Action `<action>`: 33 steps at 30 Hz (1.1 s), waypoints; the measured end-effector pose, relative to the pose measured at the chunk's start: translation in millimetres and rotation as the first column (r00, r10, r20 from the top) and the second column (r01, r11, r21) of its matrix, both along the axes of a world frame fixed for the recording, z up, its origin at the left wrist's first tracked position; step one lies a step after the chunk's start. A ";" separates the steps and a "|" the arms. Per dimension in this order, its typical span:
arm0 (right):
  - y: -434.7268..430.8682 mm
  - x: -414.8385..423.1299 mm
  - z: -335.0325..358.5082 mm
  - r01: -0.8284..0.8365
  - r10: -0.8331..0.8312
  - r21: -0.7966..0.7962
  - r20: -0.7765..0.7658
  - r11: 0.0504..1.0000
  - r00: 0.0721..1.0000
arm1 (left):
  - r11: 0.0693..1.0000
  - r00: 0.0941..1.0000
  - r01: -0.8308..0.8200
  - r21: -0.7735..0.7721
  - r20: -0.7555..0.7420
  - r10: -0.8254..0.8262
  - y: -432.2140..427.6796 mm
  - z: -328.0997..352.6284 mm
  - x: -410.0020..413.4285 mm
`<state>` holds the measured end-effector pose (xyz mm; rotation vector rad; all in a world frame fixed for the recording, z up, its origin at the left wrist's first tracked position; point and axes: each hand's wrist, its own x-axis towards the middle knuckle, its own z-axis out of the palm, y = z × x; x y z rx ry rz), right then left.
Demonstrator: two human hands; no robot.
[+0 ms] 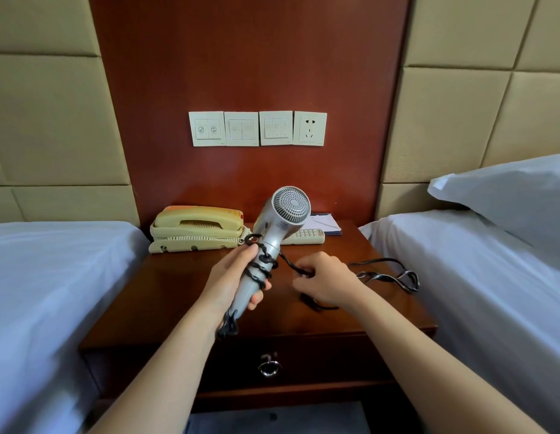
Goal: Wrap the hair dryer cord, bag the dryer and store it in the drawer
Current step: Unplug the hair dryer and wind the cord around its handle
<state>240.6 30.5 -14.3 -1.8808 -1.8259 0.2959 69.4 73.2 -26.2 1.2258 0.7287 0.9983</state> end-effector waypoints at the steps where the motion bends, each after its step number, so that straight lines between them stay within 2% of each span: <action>1: -2.0 -1.9 -0.7 -0.006 0.007 -0.010 0.094 1.000 0.996 | 1.000 0.999 -0.011 -0.018 0.030 0.012 0.0 0.5 1.7; 5: -6.3 -8.7 -5.2 -0.091 0.050 0.083 0.406 0.992 0.912 | 0.995 0.991 -0.076 -0.061 0.105 0.082 1.9 3.2 2.3; 9: -6.3 -11.9 -5.6 -0.143 0.077 0.082 0.540 0.986 0.838 | 0.976 0.970 -0.215 -0.039 0.108 0.218 -3.9 1.1 7.0; 12: -7.4 -9.4 -1.9 -0.172 0.110 0.067 0.534 0.983 0.838 | 0.955 0.949 -0.296 -0.031 0.101 0.298 -6.4 1.0 14.1; 18: -19.0 -19.2 6.4 -0.149 0.148 -0.039 0.497 0.988 0.855 | 0.892 0.891 -0.452 0.014 -0.048 0.452 -4.5 2.8 17.4; 21: -25.5 -26.2 11.1 -0.151 0.152 -0.043 0.519 0.988 0.842 | 0.863 0.847 -0.476 0.168 -0.178 0.501 -1.7 3.8 17.4; 24: -28.9 -27.4 12.1 -0.183 0.109 0.063 0.602 0.981 0.791 | 0.831 0.803 -0.477 0.287 -0.243 0.545 -2.6 4.8 19.0; 29: -28.7 -30.4 10.1 -0.227 0.093 0.114 0.673 0.967 0.734 | 0.762 0.667 -0.413 0.499 -0.405 0.626 -0.5 2.2 16.6; 31: -27.3 -31.3 6.4 -0.230 0.103 0.119 0.636 0.966 0.765 | 0.765 0.598 -0.357 0.536 -0.498 0.628 -1.0 0.0 13.9; 33: -23.0 -29.9 0.4 -0.178 0.106 0.117 0.455 0.977 0.884 | 0.788 0.540 -0.267 0.555 -0.592 0.599 -2.8 -3.0 10.6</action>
